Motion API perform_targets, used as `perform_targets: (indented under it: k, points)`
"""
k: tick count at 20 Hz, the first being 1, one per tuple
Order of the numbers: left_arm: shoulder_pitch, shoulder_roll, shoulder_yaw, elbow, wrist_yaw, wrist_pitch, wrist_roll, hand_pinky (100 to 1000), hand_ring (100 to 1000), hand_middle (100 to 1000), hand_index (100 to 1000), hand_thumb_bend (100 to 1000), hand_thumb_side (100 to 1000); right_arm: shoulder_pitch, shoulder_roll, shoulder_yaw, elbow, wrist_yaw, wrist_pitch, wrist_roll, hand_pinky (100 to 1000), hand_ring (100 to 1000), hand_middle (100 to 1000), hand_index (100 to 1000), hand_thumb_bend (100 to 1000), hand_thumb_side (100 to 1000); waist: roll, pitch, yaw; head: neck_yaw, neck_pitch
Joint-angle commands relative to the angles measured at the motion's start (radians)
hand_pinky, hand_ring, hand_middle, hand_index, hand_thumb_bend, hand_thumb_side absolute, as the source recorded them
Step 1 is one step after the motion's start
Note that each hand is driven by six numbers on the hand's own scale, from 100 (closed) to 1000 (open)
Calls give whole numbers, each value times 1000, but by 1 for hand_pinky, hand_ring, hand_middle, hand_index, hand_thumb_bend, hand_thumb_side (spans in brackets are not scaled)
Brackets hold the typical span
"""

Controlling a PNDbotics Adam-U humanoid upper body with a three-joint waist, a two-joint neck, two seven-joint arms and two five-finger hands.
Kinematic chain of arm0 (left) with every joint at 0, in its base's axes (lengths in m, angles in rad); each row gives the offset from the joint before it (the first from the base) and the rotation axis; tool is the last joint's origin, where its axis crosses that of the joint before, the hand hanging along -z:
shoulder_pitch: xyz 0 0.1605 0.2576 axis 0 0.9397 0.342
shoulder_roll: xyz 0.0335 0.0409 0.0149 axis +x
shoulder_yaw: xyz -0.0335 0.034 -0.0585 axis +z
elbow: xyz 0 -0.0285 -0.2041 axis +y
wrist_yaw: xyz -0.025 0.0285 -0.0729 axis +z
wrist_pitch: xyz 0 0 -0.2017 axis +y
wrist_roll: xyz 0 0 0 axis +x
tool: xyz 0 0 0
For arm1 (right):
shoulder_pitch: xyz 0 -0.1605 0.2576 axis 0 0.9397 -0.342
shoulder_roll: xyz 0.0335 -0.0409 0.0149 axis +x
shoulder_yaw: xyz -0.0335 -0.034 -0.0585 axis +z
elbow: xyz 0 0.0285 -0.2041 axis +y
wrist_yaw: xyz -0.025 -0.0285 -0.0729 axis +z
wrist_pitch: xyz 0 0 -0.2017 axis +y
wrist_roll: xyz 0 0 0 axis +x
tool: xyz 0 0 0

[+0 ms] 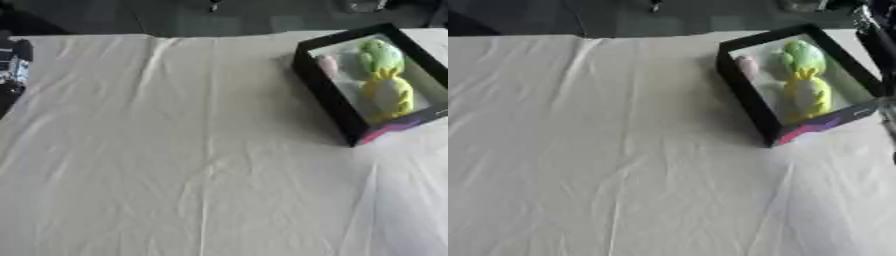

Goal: Pick up the objects with one hand, pass them to the other hand, and then place them into the box on the other side of the table.

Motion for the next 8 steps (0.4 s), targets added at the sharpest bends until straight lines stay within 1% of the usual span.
perform_targets:
  k: [1, 4, 8]
  points:
    - [-3, 7, 25, 0, 92, -24, 16, 772, 744, 740, 824, 373, 680, 2, 9, -20, -32, -31, -31, -14, 1000, 931, 987, 1000, 100, 743, 13, -17, 4, 14, -8]
    - [-4, -4, 39, 14, 144, -42, 18, 772, 750, 748, 830, 375, 681, 16, 26, -25, -34, -45, -47, -19, 1000, 939, 995, 1000, 100, 753, 11, -15, 6, 19, -9]
    - [-9, -36, 65, 33, 190, -52, 33, 762, 740, 720, 815, 372, 685, 41, 45, -33, -36, -66, -51, -23, 1000, 939, 997, 1000, 100, 751, 11, -12, 12, 26, -9]
